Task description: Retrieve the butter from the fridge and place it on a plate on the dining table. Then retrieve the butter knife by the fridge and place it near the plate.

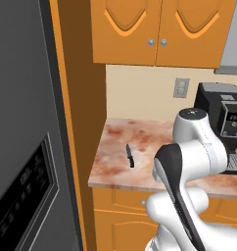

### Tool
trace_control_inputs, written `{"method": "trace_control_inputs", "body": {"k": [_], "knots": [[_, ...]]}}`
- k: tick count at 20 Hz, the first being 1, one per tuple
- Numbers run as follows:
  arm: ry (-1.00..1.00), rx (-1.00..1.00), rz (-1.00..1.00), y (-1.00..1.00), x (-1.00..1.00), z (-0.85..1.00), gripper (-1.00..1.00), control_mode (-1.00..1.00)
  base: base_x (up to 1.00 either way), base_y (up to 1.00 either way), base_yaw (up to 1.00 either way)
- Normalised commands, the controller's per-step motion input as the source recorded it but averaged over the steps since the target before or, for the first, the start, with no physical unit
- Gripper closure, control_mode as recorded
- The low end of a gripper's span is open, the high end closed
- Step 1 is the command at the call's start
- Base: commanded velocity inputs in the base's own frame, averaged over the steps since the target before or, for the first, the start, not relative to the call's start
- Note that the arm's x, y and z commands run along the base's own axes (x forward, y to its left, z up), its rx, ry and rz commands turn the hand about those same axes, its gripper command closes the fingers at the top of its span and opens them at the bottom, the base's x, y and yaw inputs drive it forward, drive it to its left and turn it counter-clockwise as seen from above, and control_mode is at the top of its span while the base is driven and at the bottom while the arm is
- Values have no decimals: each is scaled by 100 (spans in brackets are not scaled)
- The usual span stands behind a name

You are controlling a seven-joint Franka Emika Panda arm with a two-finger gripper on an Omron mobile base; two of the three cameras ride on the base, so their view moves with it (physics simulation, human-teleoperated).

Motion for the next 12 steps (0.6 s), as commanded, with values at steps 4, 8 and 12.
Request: {"method": "trace_control_inputs", "body": {"k": [4,8,12], "knots": [[0,0,0,0,0,0,-100,100,0,0,0],[0,0,0,0,0,0,-100,-100,0,0,0],[-12,8,0,8,13,-1,-100,-100,0,0,0]]}}
